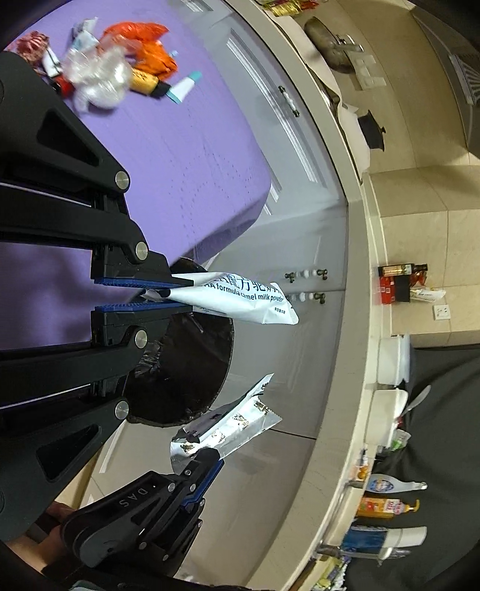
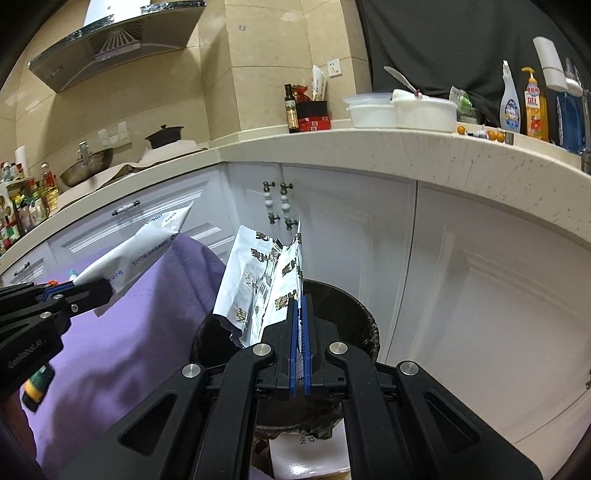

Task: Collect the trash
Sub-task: 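Carry both items to the black bin and open both tools to drop them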

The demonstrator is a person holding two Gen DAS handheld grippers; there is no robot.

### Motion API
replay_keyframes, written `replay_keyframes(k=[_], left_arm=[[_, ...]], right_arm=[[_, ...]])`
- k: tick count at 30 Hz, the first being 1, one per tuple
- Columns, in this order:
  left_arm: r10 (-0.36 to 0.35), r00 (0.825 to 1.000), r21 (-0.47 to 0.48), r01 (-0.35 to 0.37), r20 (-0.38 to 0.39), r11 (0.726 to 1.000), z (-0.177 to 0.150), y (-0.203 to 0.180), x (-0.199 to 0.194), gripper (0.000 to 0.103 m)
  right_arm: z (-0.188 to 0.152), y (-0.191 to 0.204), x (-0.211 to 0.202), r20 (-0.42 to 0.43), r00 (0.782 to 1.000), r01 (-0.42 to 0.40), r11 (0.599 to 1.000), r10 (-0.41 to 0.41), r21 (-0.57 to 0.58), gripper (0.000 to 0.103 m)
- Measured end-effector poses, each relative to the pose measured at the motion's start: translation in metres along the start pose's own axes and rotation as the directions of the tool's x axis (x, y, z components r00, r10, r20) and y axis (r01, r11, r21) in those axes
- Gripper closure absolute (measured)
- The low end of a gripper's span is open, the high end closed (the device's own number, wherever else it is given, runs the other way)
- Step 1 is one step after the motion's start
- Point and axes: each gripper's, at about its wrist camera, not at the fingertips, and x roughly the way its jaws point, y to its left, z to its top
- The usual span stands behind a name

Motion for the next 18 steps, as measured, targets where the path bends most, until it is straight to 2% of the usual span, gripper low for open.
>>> replay_keyframes(k=[3,5,6,7,8,9,18], left_arm=[[0.013,1.000,0.006,-0.013,-0.015,1.000,0.005,-0.005,0.014,0.096],[0.031,0.999,0.017,-0.031,-0.026,0.999,0.006,-0.007,0.023,0.092],[0.040,0.999,0.019,-0.039,-0.030,0.999,0.007,-0.007,0.027,0.085],[0.046,0.998,0.017,-0.046,-0.031,0.999,0.008,-0.008,0.030,0.073],[0.055,0.998,0.014,-0.055,-0.033,0.998,0.008,-0.007,0.033,0.069],[0.059,0.998,0.009,-0.059,-0.034,0.998,0.008,-0.006,0.035,0.065],[0.068,0.997,-0.017,-0.069,-0.023,0.997,0.011,0.006,0.028,0.054]], right_arm=[[0.001,-0.005,0.013,-0.007,1.000,0.005,1.000,-0.005,0.011,0.100],[0.001,-0.007,0.021,-0.014,1.000,0.004,1.000,-0.003,0.013,0.100],[0.001,-0.008,0.026,-0.019,1.000,0.002,1.000,-0.002,0.013,0.099],[0.001,-0.009,0.030,-0.020,1.000,0.006,1.000,-0.006,0.018,0.092],[-0.001,-0.009,0.033,-0.020,1.000,0.012,1.000,-0.012,0.024,0.082],[-0.001,-0.010,0.035,-0.023,1.000,0.015,0.999,-0.014,0.029,0.079],[0.002,-0.003,0.024,0.000,1.000,0.023,0.999,-0.023,0.032,0.069]])
